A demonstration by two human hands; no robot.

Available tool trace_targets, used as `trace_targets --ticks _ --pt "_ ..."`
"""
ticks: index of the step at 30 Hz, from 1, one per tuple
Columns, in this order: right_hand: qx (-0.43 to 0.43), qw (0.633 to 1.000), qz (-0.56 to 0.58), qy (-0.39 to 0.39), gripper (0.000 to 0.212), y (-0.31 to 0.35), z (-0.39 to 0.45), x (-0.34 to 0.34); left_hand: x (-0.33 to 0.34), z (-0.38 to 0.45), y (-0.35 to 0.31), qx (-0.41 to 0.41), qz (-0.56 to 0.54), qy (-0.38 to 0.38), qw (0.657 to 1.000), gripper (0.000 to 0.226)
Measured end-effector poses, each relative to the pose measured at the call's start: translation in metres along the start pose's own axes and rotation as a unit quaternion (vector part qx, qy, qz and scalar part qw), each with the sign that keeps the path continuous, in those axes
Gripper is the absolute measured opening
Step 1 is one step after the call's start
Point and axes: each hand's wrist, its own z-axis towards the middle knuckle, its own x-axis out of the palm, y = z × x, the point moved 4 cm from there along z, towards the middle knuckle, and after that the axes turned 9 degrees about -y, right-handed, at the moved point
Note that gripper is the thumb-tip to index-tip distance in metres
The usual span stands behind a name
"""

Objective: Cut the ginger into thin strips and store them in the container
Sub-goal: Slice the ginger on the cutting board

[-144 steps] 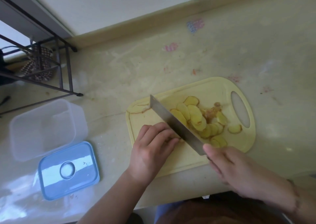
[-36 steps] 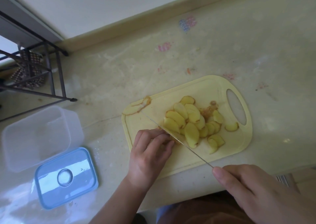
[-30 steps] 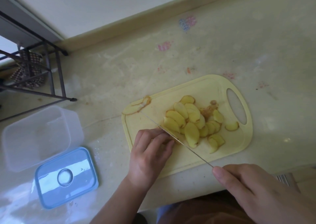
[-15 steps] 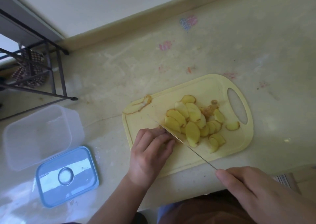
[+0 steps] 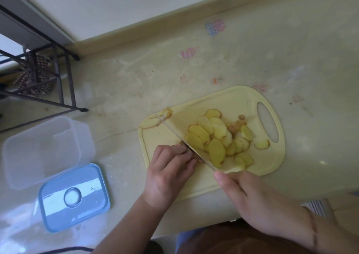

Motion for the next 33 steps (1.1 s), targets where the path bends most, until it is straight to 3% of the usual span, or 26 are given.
trace_targets --ticks 5,7,12,18,25,29,33 --pt "0.073 0.995 0.029 -0.063 0.075 -0.023 -0.026 -0.011 -0.001 -0.003 0.000 -0.002 0.001 0.008 1.000 0.013" --pt "0.061 0.998 0.011 -0.031 0.082 -0.021 -0.019 -0.004 0.000 -0.004 0.000 -0.009 -0.005 0.004 1.000 0.014" --pt "0.006 1.000 -0.003 -0.018 0.071 -0.015 0.004 0.007 -0.001 -0.001 -0.002 -0.013 -0.022 0.012 1.000 0.015" --pt "0.111 0.987 0.103 0.047 0.073 -0.030 -0.007 -0.013 -0.003 0.000 -0.006 -0.015 0.004 0.025 1.000 0.015" --pt "0.018 0.999 0.035 0.009 0.080 -0.013 -0.024 -0.020 -0.003 -0.002 -0.016 -0.043 0.015 0.021 0.999 0.014" --pt "0.043 0.998 0.029 -0.019 0.098 -0.013 -0.032 -0.019 -0.005 -0.001 -0.015 -0.056 0.028 0.019 0.998 0.009" --pt "0.034 0.999 0.007 -0.005 0.103 -0.013 -0.032 -0.017 -0.006 0.003 -0.015 -0.055 0.032 0.017 0.998 0.013"
